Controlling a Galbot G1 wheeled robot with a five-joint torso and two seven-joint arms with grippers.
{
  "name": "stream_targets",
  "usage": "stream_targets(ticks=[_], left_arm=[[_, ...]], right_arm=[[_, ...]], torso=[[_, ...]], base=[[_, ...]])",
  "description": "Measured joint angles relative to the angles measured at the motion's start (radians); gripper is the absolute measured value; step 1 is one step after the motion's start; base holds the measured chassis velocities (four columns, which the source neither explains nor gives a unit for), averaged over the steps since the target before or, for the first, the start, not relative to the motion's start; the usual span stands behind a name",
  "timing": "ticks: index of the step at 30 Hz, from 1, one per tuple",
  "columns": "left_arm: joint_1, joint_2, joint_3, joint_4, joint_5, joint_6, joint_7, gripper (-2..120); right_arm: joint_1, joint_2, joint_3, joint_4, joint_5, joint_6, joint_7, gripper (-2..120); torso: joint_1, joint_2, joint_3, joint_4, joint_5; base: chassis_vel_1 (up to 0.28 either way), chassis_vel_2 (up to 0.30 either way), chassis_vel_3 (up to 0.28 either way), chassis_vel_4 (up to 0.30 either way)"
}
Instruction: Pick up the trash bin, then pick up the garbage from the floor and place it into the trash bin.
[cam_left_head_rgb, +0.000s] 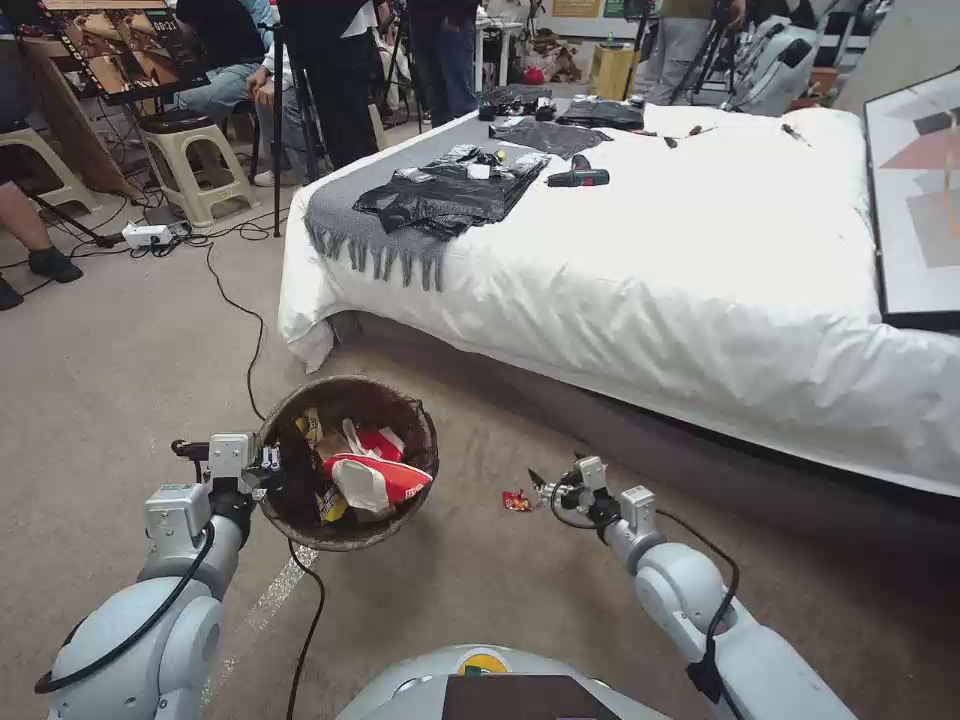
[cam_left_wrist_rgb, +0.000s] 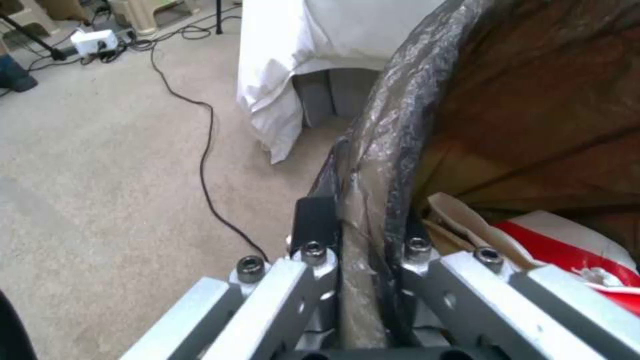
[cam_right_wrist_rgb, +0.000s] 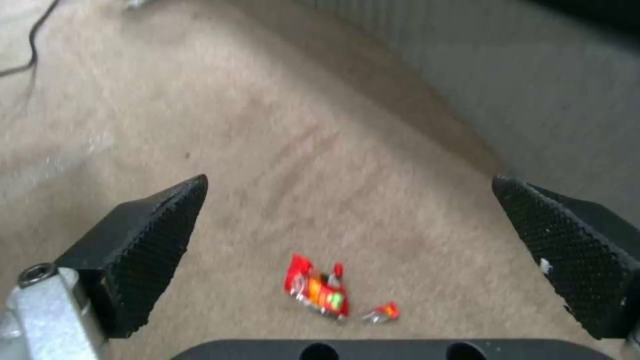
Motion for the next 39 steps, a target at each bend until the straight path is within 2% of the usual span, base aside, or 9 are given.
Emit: stream_targets(ticks=[11, 24, 28, 39], left_arm=[[0.000, -0.002, 0.005, 0.002, 0.000, 0.001, 0.000, 3], [-0.001, -0.001, 0.004, 0.009, 0.001, 0.001, 0.000, 3], [-0.003, -0.001, 0.008, 0.010, 0.001, 0.001, 0.000, 3], [-0.004, -0.002, 0.010, 0.012, 0.003, 0.001, 0.000, 3]], right_arm=[[0.108, 0.017, -0.109, -0.144, 0.011, -0.019, 0.004, 100], [0.232, 0.048, -0.162, -0.312, 0.018, -0.038, -0.020, 100], [0.282, 0.075, -0.183, -0.395, 0.017, -0.040, -0.038, 100], [0.359, 0.144, -0.221, -0.530, -0.019, -0.048, -0.082, 100]], torso=[[0.000, 0.000, 0.000, 0.0000, 0.0000], [0.000, 0.000, 0.000, 0.0001, 0.0000], [0.000, 0.000, 0.000, 0.0000, -0.0001], [0.000, 0.000, 0.000, 0.0001, 0.0000]], base=[[0.000, 0.000, 0.000, 0.000], [0.000, 0.000, 0.000, 0.000], [0.000, 0.000, 0.000, 0.000], [0.000, 0.000, 0.000, 0.000]])
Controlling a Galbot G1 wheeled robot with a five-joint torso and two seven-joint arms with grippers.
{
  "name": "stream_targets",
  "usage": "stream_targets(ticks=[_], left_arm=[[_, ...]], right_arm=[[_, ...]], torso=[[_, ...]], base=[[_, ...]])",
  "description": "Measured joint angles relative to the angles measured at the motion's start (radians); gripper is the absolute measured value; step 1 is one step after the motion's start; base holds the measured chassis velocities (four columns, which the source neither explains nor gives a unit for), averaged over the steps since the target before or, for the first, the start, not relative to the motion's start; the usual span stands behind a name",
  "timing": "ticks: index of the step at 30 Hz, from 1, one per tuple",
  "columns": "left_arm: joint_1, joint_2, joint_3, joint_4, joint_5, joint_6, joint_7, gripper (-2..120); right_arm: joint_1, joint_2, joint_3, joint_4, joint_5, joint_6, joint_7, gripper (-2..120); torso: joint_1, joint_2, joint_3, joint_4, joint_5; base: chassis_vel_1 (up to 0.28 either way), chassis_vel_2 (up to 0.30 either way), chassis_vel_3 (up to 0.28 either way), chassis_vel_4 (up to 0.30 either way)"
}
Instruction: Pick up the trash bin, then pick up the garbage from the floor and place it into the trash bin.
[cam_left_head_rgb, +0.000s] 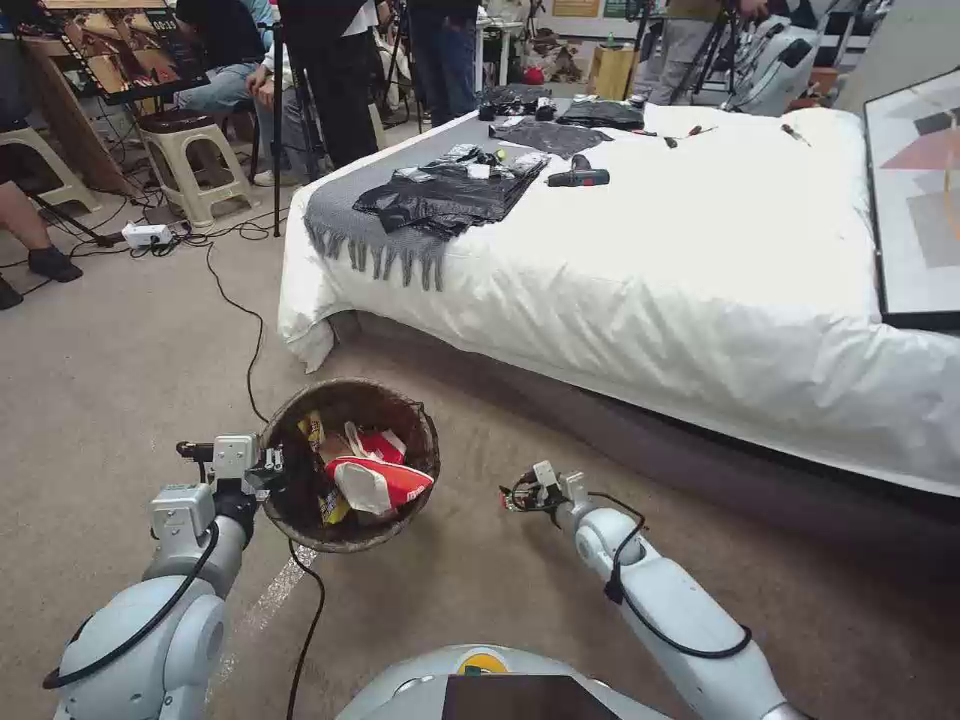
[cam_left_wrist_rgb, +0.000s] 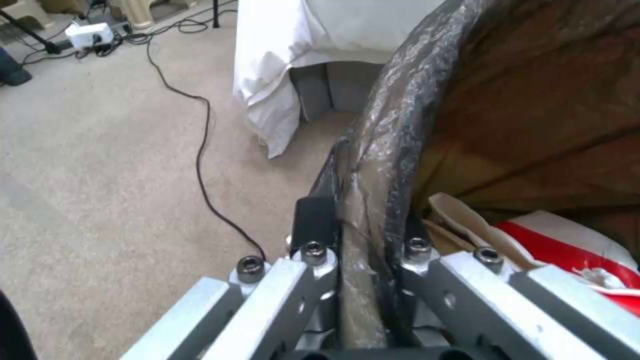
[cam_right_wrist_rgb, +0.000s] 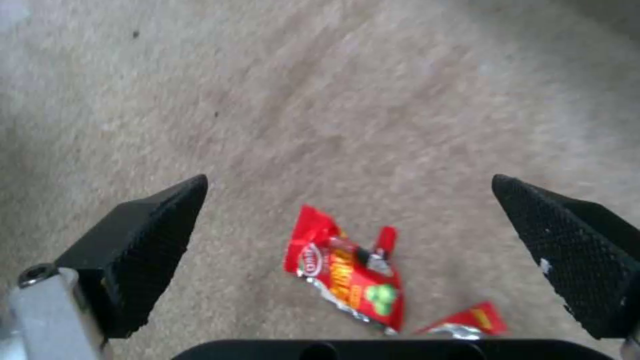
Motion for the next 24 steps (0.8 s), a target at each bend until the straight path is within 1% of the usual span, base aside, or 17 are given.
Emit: stream_targets(ticks=[6, 8, 14, 15, 19, 24], left_arm=[[0.000, 0.000, 0.000, 0.001, 0.000, 0.000, 0.000, 3], [0.000, 0.000, 0.000, 0.002, 0.000, 0.000, 0.000, 3], [-0.002, 0.001, 0.000, 0.004, 0.000, 0.000, 0.000, 3], [-0.002, 0.001, 0.000, 0.004, 0.000, 0.000, 0.000, 3], [-0.002, 0.002, 0.000, 0.005, 0.000, 0.000, 0.000, 3], [-0.002, 0.002, -0.001, 0.005, 0.000, 0.000, 0.000, 3]], right_arm=[[0.027, 0.046, -0.017, -0.077, -0.031, 0.004, -0.011, 100], [0.029, 0.051, -0.019, -0.085, -0.033, 0.005, -0.011, 100], [0.047, 0.086, -0.022, -0.169, -0.058, 0.018, -0.027, 100], [0.047, 0.086, -0.022, -0.169, -0.058, 0.018, -0.027, 100], [0.066, 0.103, -0.014, -0.239, -0.077, 0.038, -0.045, 100], [0.071, 0.106, -0.008, -0.256, -0.079, 0.045, -0.049, 100]], torso=[[0.000, 0.000, 0.000, -0.0001, -0.0002], [0.000, 0.000, 0.000, -0.0001, -0.0001], [0.000, 0.000, 0.000, -0.0001, 0.0000], [0.000, 0.000, 0.000, -0.0001, 0.0000], [0.000, 0.000, 0.000, -0.0002, -0.0001], [0.000, 0.000, 0.000, 0.0001, 0.0000]], base=[[0.000, 0.000, 0.000, 0.000], [0.000, 0.000, 0.000, 0.000], [0.000, 0.000, 0.000, 0.000], [0.000, 0.000, 0.000, 0.000], [0.000, 0.000, 0.000, 0.000], [0.000, 0.000, 0.000, 0.000]])
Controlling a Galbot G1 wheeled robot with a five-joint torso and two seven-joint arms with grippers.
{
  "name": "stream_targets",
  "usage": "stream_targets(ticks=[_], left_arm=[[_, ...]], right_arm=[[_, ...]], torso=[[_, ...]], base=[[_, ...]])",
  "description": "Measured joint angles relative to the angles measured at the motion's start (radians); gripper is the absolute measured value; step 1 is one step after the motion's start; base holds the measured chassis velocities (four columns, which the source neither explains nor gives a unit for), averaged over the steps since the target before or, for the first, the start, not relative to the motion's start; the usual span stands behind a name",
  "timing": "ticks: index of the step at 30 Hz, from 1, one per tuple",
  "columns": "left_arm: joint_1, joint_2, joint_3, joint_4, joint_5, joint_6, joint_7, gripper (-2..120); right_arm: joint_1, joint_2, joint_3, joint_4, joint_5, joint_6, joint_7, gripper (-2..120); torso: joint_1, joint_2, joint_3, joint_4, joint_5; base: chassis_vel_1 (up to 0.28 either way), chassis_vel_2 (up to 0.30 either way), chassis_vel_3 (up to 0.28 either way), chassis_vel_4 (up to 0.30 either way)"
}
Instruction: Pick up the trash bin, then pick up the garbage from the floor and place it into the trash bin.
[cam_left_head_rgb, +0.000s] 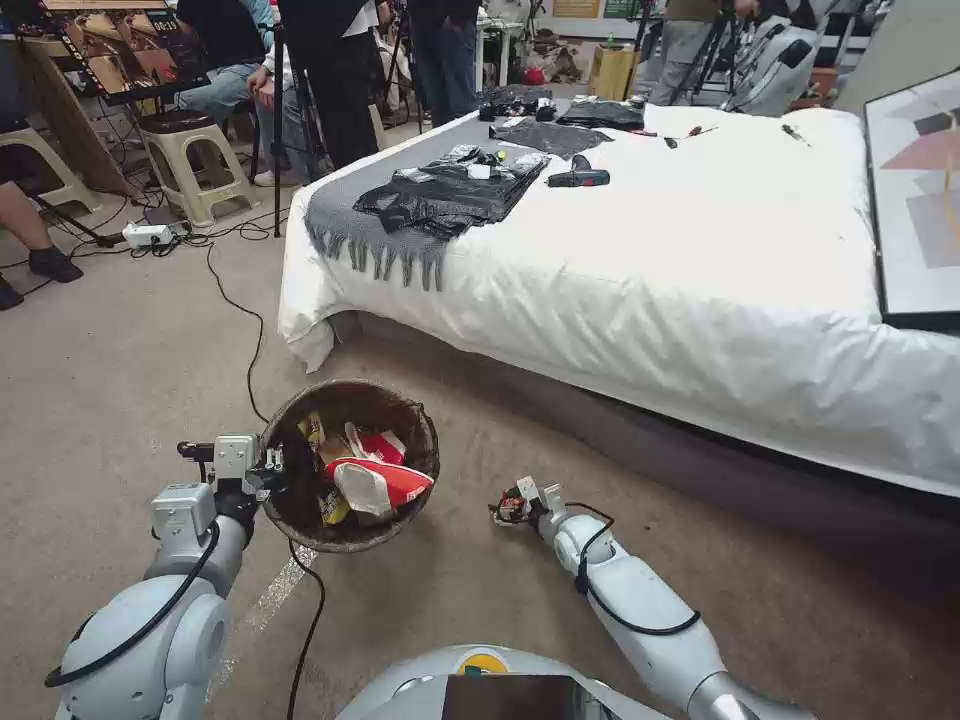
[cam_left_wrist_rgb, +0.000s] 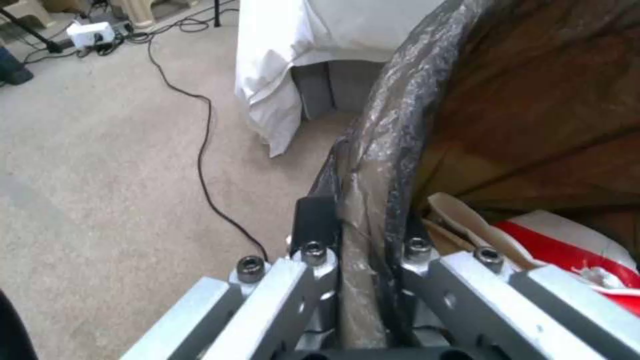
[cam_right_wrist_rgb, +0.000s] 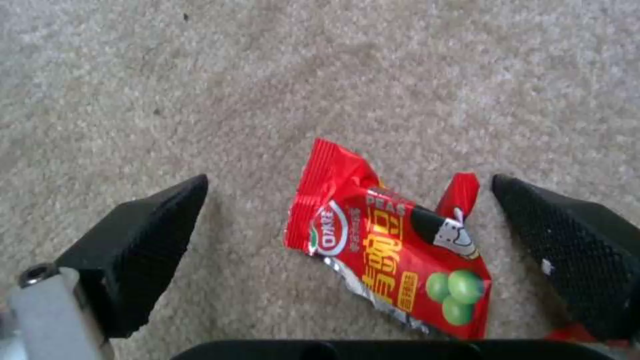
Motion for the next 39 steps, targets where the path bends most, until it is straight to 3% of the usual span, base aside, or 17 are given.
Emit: stream_targets(ticks=[15, 24, 39], left_arm=[[-0.003, 0.003, 0.001, 0.004, -0.001, 0.000, 0.001, 3], [-0.006, 0.003, 0.000, 0.009, -0.002, 0.000, 0.001, 3], [-0.009, 0.004, 0.002, 0.010, -0.002, 0.000, 0.001, 3]], right_arm=[[0.016, 0.004, -0.014, -0.031, 0.008, 0.009, 0.001, 100], [0.009, -0.002, -0.018, -0.030, 0.003, 0.003, 0.005, 100], [-0.005, -0.004, -0.022, -0.013, -0.019, 0.001, 0.024, 100]], torso=[[0.000, 0.000, 0.000, -0.0009, -0.0006], [0.000, 0.000, 0.000, 0.0002, 0.0003], [0.000, 0.000, 0.000, 0.0000, 0.0002]], base=[[0.000, 0.000, 0.000, 0.000], [0.000, 0.000, 0.000, 0.000], [0.000, 0.000, 0.000, 0.000]])
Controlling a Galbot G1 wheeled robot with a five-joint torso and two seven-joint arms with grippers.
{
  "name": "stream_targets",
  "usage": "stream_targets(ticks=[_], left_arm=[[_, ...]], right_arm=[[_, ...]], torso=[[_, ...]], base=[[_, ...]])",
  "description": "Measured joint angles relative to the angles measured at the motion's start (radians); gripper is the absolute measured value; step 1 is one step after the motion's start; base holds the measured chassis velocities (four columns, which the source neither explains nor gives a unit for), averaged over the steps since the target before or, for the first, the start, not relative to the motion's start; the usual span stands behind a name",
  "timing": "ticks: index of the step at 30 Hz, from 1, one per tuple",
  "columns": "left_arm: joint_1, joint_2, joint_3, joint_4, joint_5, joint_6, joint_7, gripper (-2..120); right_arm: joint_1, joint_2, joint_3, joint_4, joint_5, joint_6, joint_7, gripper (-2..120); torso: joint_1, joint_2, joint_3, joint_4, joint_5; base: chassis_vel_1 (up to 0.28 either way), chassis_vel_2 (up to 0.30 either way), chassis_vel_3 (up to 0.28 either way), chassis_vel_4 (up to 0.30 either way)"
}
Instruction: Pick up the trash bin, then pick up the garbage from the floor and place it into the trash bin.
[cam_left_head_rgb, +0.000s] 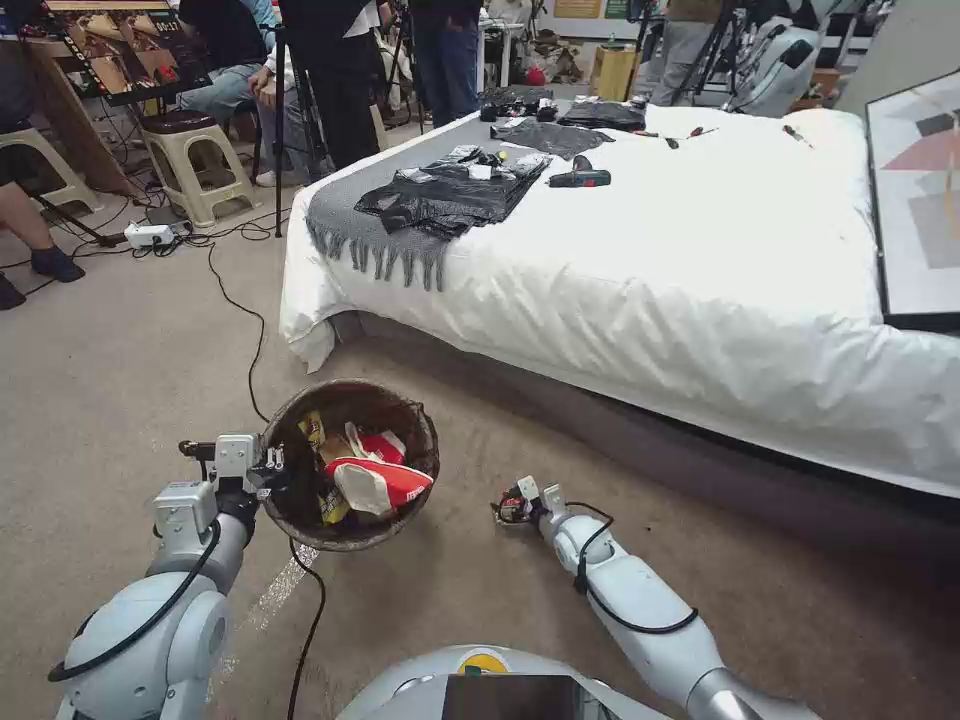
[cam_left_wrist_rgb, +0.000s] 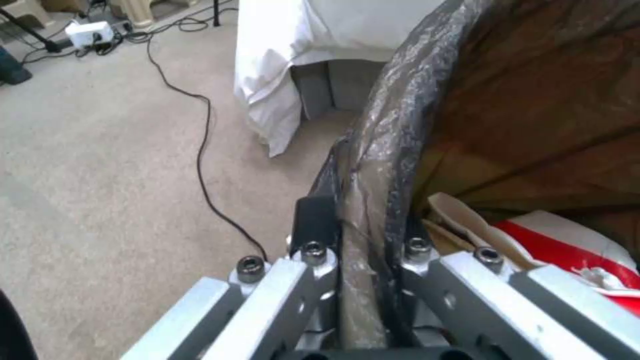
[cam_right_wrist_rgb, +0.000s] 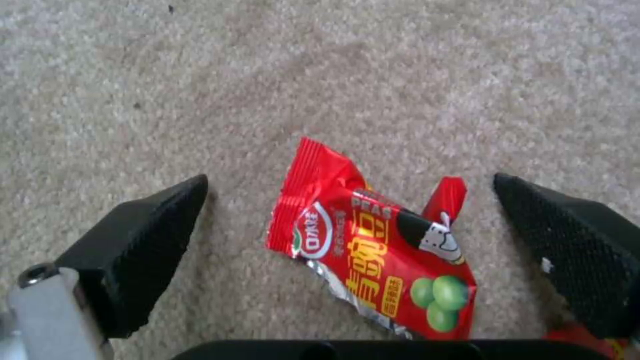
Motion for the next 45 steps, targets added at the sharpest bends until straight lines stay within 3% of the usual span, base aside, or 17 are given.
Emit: stream_targets(ticks=[9, 32, 36, 45], left_arm=[[-0.003, 0.001, 0.000, 0.002, -0.001, 0.000, 0.001, 3], [-0.007, 0.003, 0.002, 0.007, -0.002, 0.000, 0.002, 3], [-0.007, 0.003, 0.001, 0.007, -0.002, 0.000, 0.002, 3], [-0.007, 0.003, 0.001, 0.008, -0.003, 0.000, 0.003, 3]], right_arm=[[-0.009, -0.001, 0.000, 0.015, -0.002, -0.003, 0.023, 78], [-0.040, -0.006, -0.009, 0.066, 0.004, -0.018, 0.074, 21], [-0.041, -0.010, -0.015, 0.081, 0.005, -0.022, 0.087, 3], [-0.050, -0.030, -0.017, 0.140, 0.011, -0.030, 0.119, 0]], torso=[[0.000, 0.000, 0.000, -0.0010, -0.0010], [0.000, 0.000, 0.000, -0.0001, 0.0001], [0.000, 0.000, 0.000, 0.0003, 0.0004], [0.000, 0.000, 0.000, -0.0001, 0.0001]], base=[[0.000, 0.000, 0.000, 0.000], [0.000, 0.000, 0.000, 0.000], [0.000, 0.000, 0.000, 0.000], [0.000, 0.000, 0.000, 0.000]])
